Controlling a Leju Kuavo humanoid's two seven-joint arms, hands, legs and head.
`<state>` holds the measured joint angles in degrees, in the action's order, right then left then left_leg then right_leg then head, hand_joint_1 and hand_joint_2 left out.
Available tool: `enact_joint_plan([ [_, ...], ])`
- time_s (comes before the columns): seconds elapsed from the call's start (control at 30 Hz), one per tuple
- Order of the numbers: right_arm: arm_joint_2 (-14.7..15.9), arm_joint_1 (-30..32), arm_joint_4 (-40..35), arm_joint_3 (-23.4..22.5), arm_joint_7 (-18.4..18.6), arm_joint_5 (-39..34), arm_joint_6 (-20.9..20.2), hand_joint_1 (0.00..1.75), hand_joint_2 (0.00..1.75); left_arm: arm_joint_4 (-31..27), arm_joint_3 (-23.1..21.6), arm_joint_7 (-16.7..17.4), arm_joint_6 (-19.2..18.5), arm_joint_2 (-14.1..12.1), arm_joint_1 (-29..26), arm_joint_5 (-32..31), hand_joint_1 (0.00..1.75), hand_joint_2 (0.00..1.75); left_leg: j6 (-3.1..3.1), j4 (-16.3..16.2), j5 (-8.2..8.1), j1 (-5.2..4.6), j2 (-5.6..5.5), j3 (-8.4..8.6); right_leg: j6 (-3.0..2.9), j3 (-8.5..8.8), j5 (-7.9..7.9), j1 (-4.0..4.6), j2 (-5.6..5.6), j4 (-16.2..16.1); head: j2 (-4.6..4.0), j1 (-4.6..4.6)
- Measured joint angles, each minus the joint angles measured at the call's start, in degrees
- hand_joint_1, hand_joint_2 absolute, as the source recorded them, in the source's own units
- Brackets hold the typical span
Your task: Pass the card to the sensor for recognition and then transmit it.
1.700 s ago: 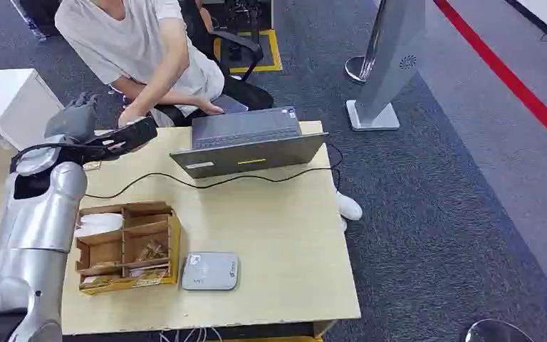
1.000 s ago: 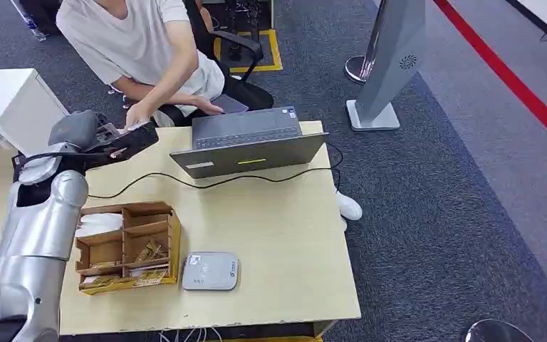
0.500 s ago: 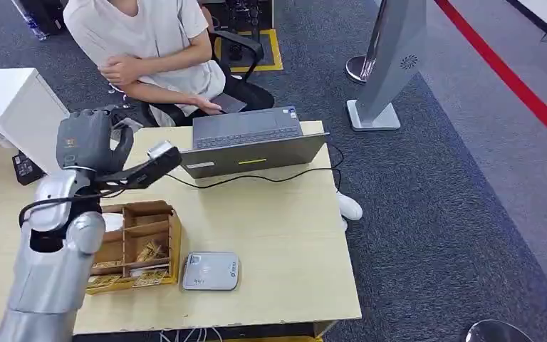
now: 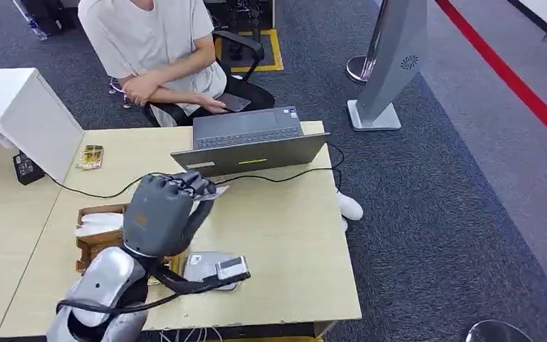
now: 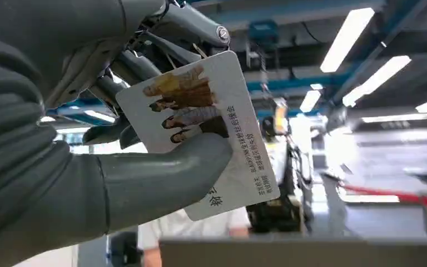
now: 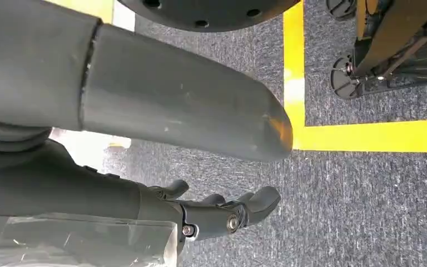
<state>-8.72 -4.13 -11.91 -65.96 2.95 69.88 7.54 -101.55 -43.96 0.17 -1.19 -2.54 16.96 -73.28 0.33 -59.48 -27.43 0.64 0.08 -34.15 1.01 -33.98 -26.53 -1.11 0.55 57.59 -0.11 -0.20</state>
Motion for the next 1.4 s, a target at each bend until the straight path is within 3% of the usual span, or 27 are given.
enact_joint_plan([
  [0.17, -0.04, -0.13, 0.02, -0.31, 0.50, -0.42, -0.02, 0.00, 0.00, 6.45, -3.39, 2.23, -5.79, -1.31, 0.33, 0.59, 1.75, 1.75, 0.00, 0.00, 0.00, 0.00, 0.01, 0.02, -0.01, 0.00, 0.01, 0.00, 0.01, 0.00, 0.00, -0.02],
  [0.4, -0.04, -0.18, 0.02, -0.74, 1.03, -0.81, 0.02, 0.00, 0.00, 13.64, -6.71, 4.11, -8.46, -2.23, 1.45, 0.04, 1.75, 1.75, 0.00, -0.01, 0.01, 0.00, 0.00, 0.01, -0.01, 0.00, 0.01, 0.00, 0.01, 0.00, 0.00, 0.00],
  [0.83, -0.04, -0.19, 0.02, -1.33, 1.18, -0.72, 0.17, 0.00, 0.00, 16.43, -8.45, 4.94, -11.16, -3.43, 2.95, 0.15, 1.75, 1.75, 0.00, 0.00, 0.01, 0.00, 0.00, 0.01, -0.01, 0.00, 0.00, 0.00, 0.00, 0.00, 0.00, -0.02],
  [1.0, -0.04, -0.19, 0.02, -1.42, 1.20, -0.70, 0.33, 0.00, 0.00, 17.46, -9.28, 5.21, -14.00, -4.04, 3.93, 0.17, 1.75, 1.75, 0.00, 0.00, 0.01, 0.00, 0.00, 0.01, -0.01, 0.01, 0.00, 0.00, 0.00, 0.00, 0.00, -0.02],
  [1.23, -0.04, -0.19, 0.02, -1.53, 1.36, -0.72, 0.65, 0.00, 0.00, 18.51, -9.61, 5.47, -14.57, -4.76, 4.50, 0.17, 1.75, 1.75, 0.00, 0.00, 0.00, 0.00, 0.00, 0.00, -0.01, 0.00, 0.00, 0.00, 0.01, 0.00, 0.00, -0.02],
  [1.4, -0.09, -0.19, 0.02, -1.73, 1.38, -1.09, 0.70, 0.00, 0.00, 18.42, -11.06, 4.50, -14.97, -6.86, 5.19, 0.57, 1.75, 1.75, 0.00, 0.00, 0.00, 0.00, 0.01, 0.01, -0.01, 0.01, 0.00, 0.00, 0.01, 0.00, 0.00, -0.02],
])
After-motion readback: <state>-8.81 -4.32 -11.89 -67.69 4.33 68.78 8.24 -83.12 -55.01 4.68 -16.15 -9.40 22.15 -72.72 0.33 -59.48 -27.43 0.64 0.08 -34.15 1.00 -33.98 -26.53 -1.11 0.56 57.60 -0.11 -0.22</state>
